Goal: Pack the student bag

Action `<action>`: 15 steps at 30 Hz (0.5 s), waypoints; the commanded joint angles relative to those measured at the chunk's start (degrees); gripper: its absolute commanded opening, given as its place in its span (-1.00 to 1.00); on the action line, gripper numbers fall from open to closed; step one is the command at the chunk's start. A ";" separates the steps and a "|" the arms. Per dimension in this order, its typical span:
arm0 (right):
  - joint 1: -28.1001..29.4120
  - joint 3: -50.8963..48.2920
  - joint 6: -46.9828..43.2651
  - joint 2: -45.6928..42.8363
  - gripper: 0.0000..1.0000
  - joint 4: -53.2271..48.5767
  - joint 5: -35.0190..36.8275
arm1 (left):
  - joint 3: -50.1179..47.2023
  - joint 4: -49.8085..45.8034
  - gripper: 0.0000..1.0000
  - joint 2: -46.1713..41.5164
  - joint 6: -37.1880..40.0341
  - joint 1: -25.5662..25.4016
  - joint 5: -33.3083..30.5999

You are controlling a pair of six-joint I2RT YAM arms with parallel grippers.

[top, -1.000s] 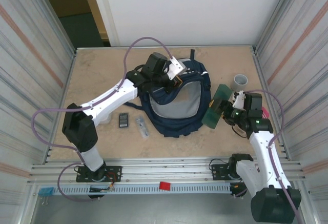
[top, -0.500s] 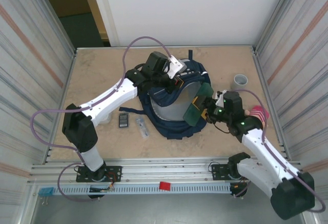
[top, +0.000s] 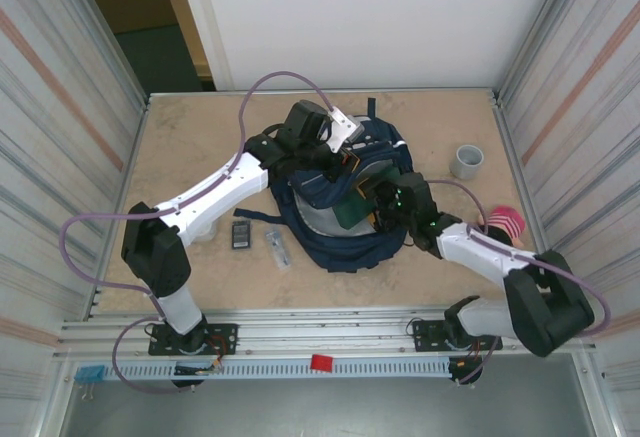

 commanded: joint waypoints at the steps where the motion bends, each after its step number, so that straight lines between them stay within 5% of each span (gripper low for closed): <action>1: -0.42 3.76 2.38 3.78 0.18 4.79 3.60 | 3.77 8.11 -1.00 -4.89 -1.29 -0.14 4.22; 7: -1.88 3.57 2.15 8.96 0.65 10.17 1.18 | 3.39 8.09 -1.00 -5.24 -0.61 0.28 4.04; 15: 1.16 -3.06 0.15 0.35 0.52 2.87 2.46 | 0.59 9.01 -1.00 -6.66 -0.21 1.47 3.30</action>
